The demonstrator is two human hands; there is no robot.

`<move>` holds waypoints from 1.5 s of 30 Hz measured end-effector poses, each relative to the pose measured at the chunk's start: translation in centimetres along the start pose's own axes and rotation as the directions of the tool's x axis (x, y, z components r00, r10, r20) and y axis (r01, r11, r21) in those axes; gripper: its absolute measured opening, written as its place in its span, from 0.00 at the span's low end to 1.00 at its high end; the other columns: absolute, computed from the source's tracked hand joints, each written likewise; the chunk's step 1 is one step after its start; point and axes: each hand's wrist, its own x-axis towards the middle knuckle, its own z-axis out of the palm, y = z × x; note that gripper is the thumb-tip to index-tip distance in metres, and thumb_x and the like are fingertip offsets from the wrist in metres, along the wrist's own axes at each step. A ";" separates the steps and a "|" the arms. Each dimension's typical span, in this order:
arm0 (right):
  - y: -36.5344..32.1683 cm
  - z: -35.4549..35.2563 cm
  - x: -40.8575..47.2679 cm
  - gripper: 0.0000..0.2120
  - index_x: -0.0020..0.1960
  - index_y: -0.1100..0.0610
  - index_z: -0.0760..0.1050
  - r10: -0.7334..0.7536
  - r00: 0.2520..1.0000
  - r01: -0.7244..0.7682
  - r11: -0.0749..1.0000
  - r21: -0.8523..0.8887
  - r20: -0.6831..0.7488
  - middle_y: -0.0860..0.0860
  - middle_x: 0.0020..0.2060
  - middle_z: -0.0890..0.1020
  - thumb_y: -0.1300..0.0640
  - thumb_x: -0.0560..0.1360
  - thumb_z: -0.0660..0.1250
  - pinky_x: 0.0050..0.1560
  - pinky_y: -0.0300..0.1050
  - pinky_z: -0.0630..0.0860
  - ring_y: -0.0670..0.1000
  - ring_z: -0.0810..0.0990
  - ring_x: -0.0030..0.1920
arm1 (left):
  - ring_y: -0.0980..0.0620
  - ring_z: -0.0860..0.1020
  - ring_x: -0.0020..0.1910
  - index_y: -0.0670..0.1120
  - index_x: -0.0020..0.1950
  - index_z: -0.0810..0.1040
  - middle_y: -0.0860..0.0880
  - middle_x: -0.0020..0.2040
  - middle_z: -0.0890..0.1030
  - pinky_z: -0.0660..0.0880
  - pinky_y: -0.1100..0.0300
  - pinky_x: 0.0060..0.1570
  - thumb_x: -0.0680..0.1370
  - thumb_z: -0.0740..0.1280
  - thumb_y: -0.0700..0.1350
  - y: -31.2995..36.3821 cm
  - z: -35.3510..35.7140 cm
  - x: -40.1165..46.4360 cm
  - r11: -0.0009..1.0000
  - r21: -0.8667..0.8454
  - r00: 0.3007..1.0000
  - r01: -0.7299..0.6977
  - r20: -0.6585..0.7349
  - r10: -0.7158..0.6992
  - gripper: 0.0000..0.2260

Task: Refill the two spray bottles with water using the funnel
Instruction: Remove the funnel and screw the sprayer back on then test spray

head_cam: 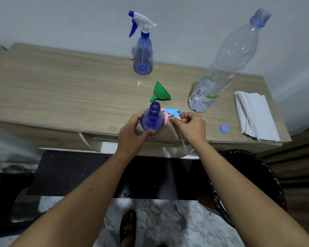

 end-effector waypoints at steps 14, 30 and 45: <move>-1.8 -1.8 -0.1 0.20 0.64 0.61 0.82 0.060 0.997 -0.070 0.969 0.235 0.051 0.47 0.42 0.84 0.53 0.76 0.78 0.57 0.43 0.80 0.43 0.81 0.41 | 0.60 0.80 0.65 0.53 0.75 0.76 0.62 0.66 0.80 0.76 0.61 0.66 0.69 0.84 0.49 -0.1 -0.2 0.0 1.000 -0.021 1.000 0.008 0.019 -0.008 0.36; -14.2 -7.4 -3.3 0.11 0.57 0.54 0.75 -0.293 0.956 0.222 0.781 0.584 0.029 0.51 0.39 0.84 0.59 0.79 0.75 0.60 0.55 0.81 0.50 0.84 0.42 | 0.60 0.81 0.64 0.51 0.74 0.76 0.60 0.64 0.82 0.78 0.53 0.68 0.68 0.85 0.49 0.3 -0.8 0.0 0.999 -0.032 0.998 0.022 0.052 -0.021 0.37; -12.7 -2.9 -4.7 0.14 0.59 0.67 0.75 -0.326 0.942 0.237 0.813 0.531 0.079 0.51 0.36 0.80 0.66 0.77 0.75 0.48 0.35 0.79 0.49 0.80 0.41 | 0.58 0.81 0.64 0.51 0.72 0.77 0.55 0.64 0.84 0.78 0.49 0.67 0.67 0.83 0.55 0.0 -0.7 0.2 0.995 -0.090 0.999 0.039 0.039 -0.036 0.35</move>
